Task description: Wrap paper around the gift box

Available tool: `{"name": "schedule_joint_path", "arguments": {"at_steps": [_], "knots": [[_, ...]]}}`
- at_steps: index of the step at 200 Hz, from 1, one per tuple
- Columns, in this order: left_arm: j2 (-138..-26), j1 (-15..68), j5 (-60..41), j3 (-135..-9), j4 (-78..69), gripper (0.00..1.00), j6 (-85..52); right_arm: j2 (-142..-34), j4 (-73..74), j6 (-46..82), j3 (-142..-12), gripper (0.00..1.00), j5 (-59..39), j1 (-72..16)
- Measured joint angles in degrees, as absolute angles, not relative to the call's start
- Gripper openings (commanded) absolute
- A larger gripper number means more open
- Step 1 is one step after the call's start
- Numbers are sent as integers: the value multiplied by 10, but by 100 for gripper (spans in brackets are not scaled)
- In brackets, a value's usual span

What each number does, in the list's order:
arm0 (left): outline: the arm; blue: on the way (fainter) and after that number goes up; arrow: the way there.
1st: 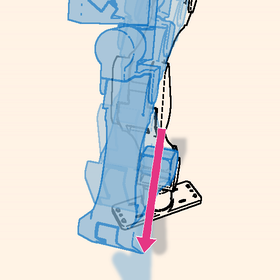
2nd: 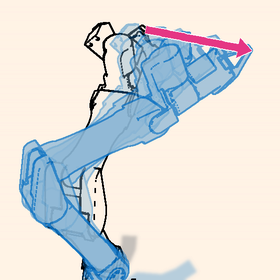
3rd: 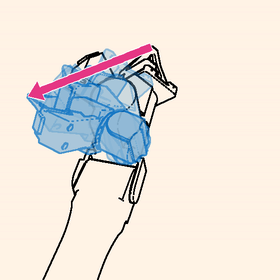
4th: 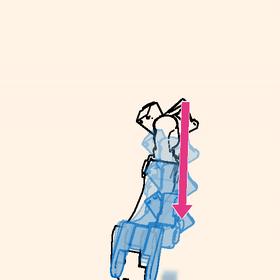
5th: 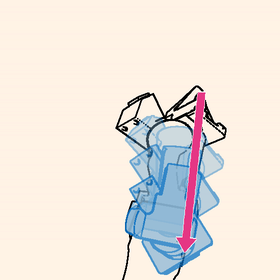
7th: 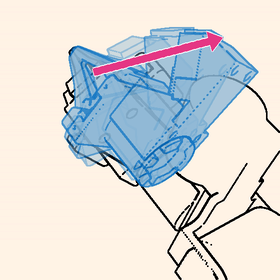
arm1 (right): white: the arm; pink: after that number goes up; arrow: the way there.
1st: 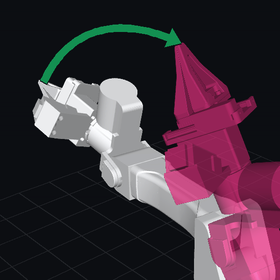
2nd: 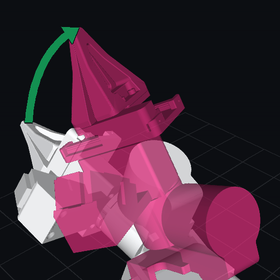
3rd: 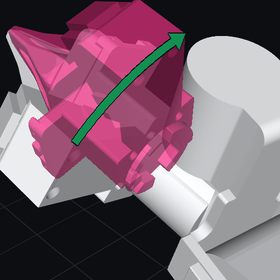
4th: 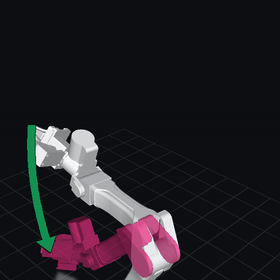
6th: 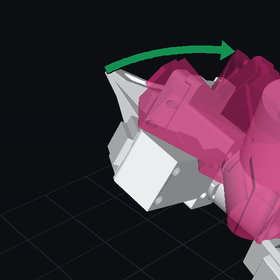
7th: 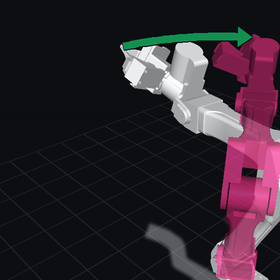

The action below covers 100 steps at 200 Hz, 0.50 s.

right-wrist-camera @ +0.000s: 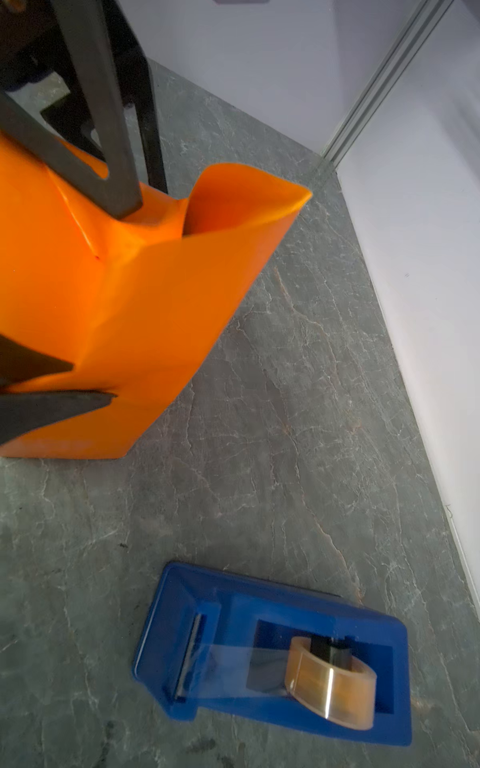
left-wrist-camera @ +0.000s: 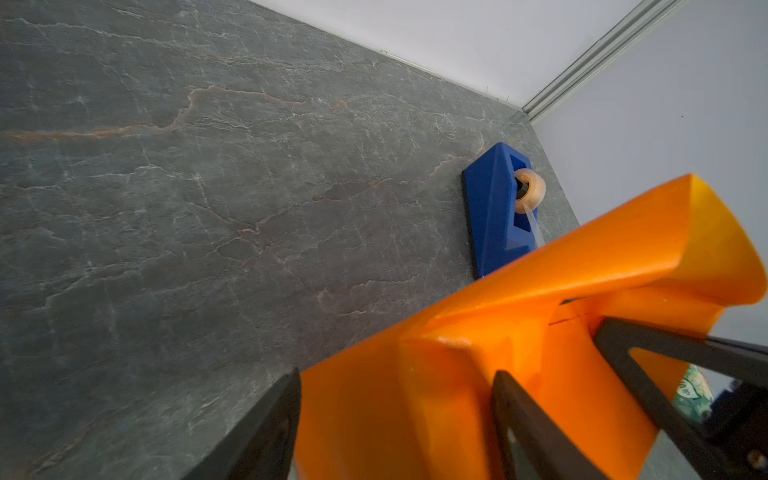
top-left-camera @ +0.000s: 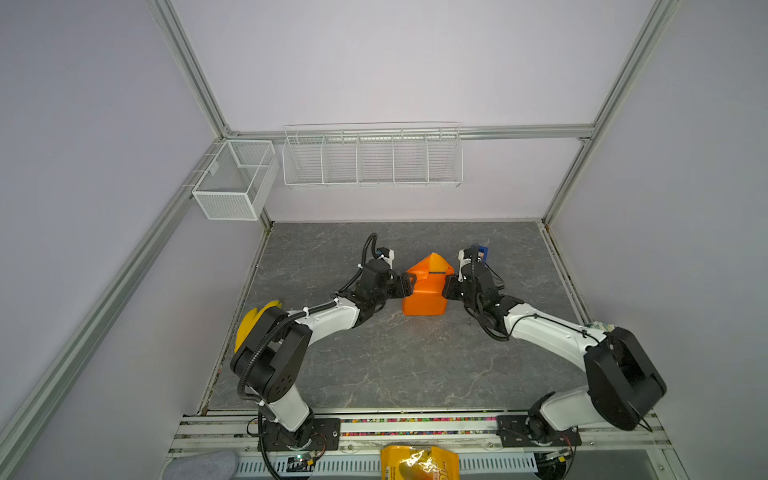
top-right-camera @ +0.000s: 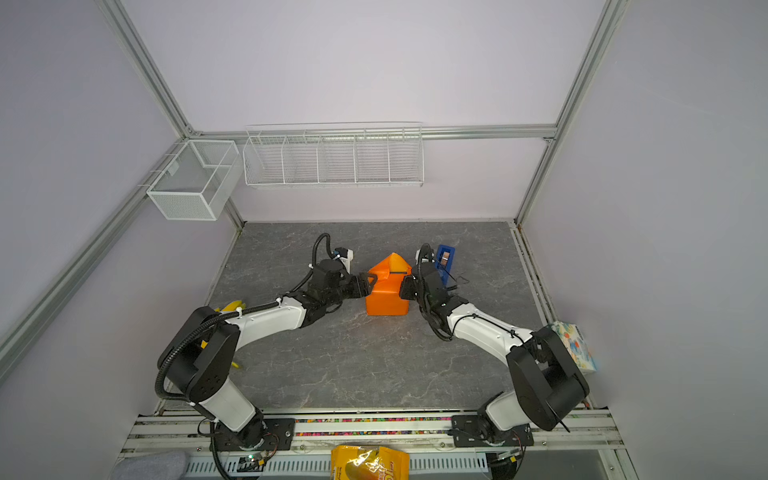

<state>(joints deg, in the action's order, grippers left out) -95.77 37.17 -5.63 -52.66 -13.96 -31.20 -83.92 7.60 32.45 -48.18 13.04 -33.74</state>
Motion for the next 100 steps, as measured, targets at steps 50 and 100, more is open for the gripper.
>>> {"name": "schedule_joint_path", "arguments": {"at_steps": [50, 100], "knots": [[-958, 372, -54, -527, -138, 72, -312, -830, 16, 302, -515, 35, 140, -337], [-958, 372, -54, -527, -138, 72, -312, -769, 8, 295, -525, 39, 116, -313]]}}
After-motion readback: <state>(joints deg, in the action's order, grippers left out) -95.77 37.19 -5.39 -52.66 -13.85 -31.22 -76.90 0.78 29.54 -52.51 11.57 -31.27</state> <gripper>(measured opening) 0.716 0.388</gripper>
